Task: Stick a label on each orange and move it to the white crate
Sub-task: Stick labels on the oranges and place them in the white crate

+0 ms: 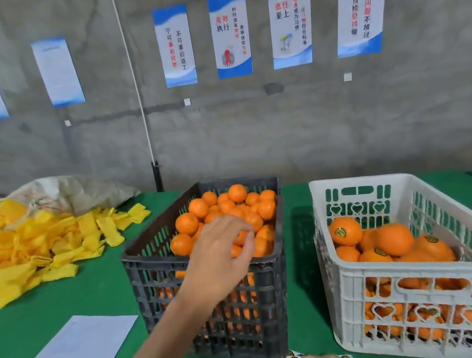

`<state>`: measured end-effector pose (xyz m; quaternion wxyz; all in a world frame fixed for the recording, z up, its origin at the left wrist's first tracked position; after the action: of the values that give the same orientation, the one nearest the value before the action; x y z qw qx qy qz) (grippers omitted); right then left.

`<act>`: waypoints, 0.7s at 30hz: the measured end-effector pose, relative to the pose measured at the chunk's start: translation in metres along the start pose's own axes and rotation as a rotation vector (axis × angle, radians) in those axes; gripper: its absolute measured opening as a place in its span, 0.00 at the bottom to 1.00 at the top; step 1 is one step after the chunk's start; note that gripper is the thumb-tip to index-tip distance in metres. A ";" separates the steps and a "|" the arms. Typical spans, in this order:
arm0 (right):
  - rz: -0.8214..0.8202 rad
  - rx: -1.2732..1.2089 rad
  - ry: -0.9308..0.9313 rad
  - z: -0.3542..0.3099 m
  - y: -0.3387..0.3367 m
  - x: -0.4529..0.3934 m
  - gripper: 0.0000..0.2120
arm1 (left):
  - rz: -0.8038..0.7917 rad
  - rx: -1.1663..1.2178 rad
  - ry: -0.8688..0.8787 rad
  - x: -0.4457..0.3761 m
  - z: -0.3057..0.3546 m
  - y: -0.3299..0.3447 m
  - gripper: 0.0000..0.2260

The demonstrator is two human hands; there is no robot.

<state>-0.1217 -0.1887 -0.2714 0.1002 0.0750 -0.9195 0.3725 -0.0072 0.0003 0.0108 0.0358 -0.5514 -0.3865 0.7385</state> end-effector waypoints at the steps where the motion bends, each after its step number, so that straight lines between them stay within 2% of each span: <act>1: 0.026 0.037 -0.036 -0.003 -0.003 0.000 0.38 | -0.051 -0.005 -0.043 -0.011 -0.008 0.004 0.03; 4: 0.198 0.182 -0.035 -0.027 -0.023 0.007 0.42 | -0.173 0.038 -0.193 -0.024 -0.031 0.015 0.03; 8: 0.595 0.008 -0.223 -0.062 -0.051 0.035 0.23 | -0.284 0.040 -0.237 -0.018 -0.044 0.030 0.03; 10: 0.687 -0.074 -0.284 -0.079 -0.067 0.038 0.18 | -0.324 0.038 -0.248 -0.019 -0.047 0.037 0.02; 13: 0.764 -0.209 -0.359 -0.105 -0.090 0.034 0.16 | -0.373 0.028 -0.295 -0.028 -0.058 0.049 0.05; 15: 0.808 -0.244 -0.399 -0.121 -0.105 0.029 0.16 | -0.549 -0.029 -0.351 -0.039 -0.073 0.063 0.13; 18: 0.856 -0.298 -0.448 -0.147 -0.130 0.015 0.16 | -0.972 -0.171 -0.419 -0.048 -0.094 0.088 0.28; 21: 0.864 -0.381 -0.457 -0.164 -0.154 -0.004 0.16 | -1.284 -0.392 -0.370 -0.048 -0.108 0.109 0.33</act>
<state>-0.0639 -0.1826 -0.0540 -0.2540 -0.2511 -0.9165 0.1802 0.1434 -0.0418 -0.0277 0.2990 -0.0748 -0.7619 0.5697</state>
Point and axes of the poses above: each hand's wrist, its own x-axis away from the middle knuckle, its own y-axis out of the palm, z = x × y, the point moved 4 cm from there along -x, towards the middle knuckle, and after that the axes turned 13 degrees about -x, right-handed, at the moved point
